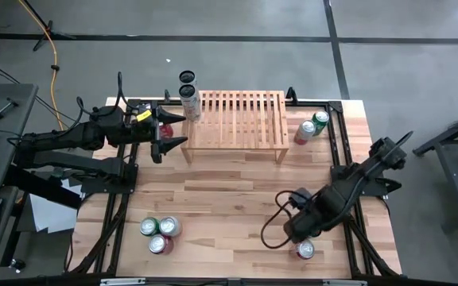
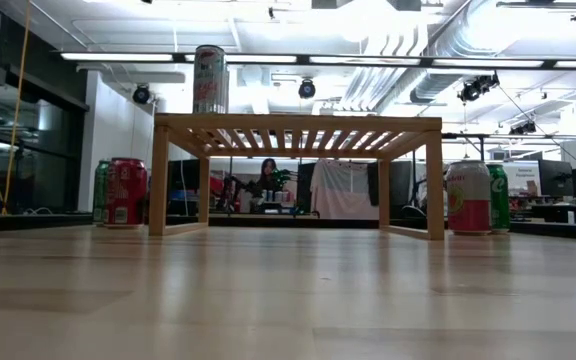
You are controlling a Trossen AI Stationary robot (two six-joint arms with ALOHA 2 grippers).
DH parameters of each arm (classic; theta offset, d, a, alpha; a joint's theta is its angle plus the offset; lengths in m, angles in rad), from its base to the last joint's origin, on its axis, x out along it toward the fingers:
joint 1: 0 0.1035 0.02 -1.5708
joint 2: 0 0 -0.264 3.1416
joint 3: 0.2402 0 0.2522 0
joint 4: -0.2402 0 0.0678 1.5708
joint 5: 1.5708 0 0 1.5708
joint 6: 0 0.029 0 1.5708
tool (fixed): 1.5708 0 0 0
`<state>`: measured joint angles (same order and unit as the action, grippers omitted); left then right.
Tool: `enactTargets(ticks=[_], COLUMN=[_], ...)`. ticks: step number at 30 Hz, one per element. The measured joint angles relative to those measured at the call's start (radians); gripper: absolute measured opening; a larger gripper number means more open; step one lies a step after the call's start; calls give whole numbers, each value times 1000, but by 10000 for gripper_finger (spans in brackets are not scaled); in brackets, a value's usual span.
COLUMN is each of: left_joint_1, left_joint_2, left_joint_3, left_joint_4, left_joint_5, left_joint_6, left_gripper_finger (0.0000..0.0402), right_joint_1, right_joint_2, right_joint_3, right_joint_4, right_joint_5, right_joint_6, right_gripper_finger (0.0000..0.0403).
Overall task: Place canned beverage on shelf
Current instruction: Put the white-pink soda can on the shelf aligned with the other white-pink soda cans
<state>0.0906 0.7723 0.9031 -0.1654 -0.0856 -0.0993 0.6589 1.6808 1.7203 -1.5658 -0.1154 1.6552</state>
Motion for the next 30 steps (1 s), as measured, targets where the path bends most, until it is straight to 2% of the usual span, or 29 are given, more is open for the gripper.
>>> enactTargets(ticks=[3, 11, 17, 23, 30], left_joint_1=[0, 0, 0, 0, 0], left_joint_2=[0, 0, 0, 0, 0], left_joint_3=[0, 0, 0, 0, 0], left_joint_4=[0, 0, 5, 5, 5], left_joint_5=[0, 0, 0, 0, 0], left_joint_6=[-2, -4, -30, -43, -47], left_gripper_finger=[316, 316, 316, 316, 316], right_joint_1=[24, 155, 211, 171, 139], right_joint_2=[10, -15, -132, -240, -257], right_joint_3=[0, -7, -215, -338, -356], right_joint_4=[-5, -4, 59, 164, 218], right_joint_5=[13, 158, 172, 216, 127], right_joint_6=[68, 348, 570, 563, 540], right_gripper_finger=[307, 307, 307, 307, 307])
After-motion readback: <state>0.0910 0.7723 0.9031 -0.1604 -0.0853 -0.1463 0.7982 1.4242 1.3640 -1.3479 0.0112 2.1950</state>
